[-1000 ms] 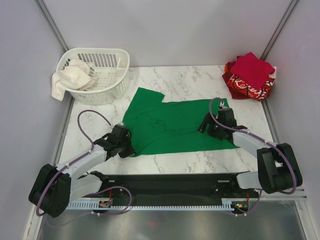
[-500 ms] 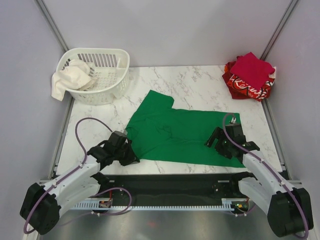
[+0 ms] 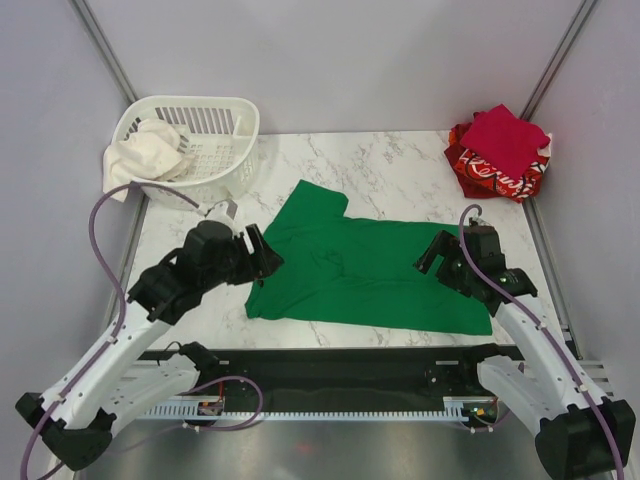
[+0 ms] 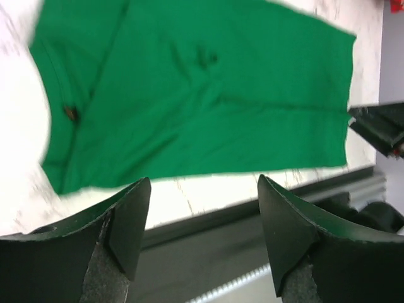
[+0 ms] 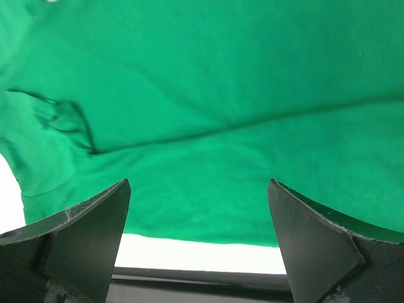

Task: Fold and stack the t-shirts
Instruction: Fold the tshirt

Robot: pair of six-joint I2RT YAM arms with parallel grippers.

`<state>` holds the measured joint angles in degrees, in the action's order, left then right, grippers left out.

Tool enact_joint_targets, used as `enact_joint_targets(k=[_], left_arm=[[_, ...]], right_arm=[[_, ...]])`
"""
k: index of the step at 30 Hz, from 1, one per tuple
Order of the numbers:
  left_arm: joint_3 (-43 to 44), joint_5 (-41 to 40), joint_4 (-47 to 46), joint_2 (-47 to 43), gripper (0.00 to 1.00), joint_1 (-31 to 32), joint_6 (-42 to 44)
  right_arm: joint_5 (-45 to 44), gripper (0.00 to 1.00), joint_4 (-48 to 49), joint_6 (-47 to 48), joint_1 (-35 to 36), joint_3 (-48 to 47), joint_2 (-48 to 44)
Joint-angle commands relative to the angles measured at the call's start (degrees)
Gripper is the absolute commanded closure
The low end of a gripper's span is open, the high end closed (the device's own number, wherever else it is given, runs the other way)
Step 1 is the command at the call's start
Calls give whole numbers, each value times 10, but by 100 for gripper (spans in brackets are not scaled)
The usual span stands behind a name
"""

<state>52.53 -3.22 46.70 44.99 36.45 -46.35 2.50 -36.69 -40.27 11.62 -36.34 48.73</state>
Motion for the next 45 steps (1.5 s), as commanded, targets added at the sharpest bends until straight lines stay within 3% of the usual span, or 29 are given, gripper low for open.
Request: enact_joint_targets(k=[1, 5, 9, 15, 19, 29, 45], left_arm=[[53, -101, -67, 85, 23, -1, 125], [127, -94, -180, 256, 23, -23, 237], [158, -41, -301, 356, 23, -67, 284], [279, -33, -323, 548, 23, -111, 354], [327, 4, -324, 620, 23, -143, 347], [388, 50, -325, 722, 25, -169, 319], [459, 42, -324, 786, 24, -169, 348]], right_arm=[[-3, 2, 15, 36, 1, -30, 0], [44, 2, 36, 61, 0, -33, 14], [66, 2, 30, 92, 1, -40, 14], [89, 2, 26, 116, 0, -25, -37], [114, 2, 57, 106, 0, -8, -46], [152, 2, 81, 135, 0, -3, -21], [172, 2, 84, 145, 1, 3, -18]])
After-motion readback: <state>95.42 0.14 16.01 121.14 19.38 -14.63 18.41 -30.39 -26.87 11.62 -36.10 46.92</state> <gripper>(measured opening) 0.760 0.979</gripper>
